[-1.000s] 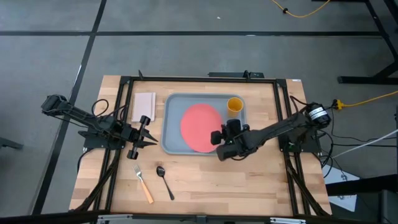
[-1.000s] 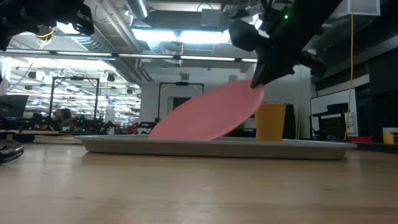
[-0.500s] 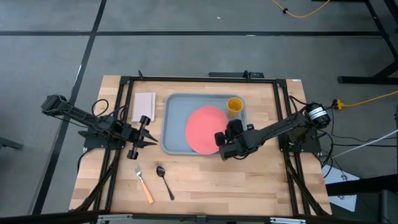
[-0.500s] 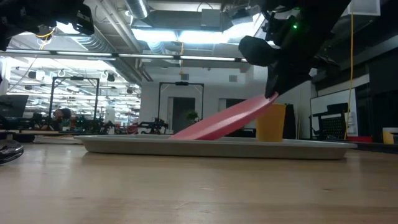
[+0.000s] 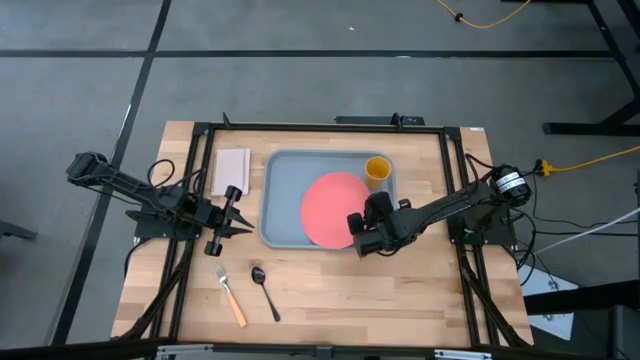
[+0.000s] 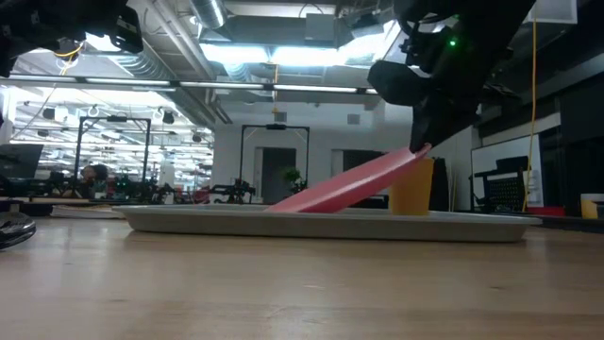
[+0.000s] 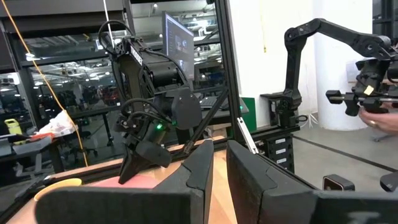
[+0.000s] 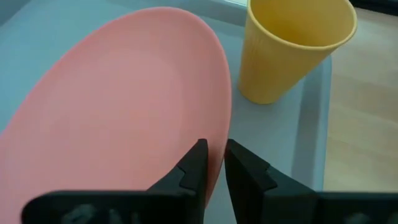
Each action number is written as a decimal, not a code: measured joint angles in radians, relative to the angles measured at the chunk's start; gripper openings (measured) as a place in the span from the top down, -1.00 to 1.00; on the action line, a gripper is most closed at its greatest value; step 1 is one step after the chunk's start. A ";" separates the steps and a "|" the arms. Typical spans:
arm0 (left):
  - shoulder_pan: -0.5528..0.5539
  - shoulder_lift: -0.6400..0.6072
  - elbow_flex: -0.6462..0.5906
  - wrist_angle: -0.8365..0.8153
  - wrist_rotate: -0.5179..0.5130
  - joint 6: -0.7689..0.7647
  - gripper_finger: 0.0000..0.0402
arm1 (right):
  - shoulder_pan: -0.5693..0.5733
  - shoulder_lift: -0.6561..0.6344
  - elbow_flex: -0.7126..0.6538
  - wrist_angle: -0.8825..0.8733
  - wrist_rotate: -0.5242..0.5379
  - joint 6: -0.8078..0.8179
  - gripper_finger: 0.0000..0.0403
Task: Pick and place plate/cup/fork/spoon on tray
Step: Put the pink plate on the serving tray
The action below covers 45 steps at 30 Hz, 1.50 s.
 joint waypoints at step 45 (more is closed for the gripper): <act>0.000 0.000 0.000 0.000 0.000 0.000 0.81 | -0.071 0.219 0.003 0.522 -0.274 -0.506 0.51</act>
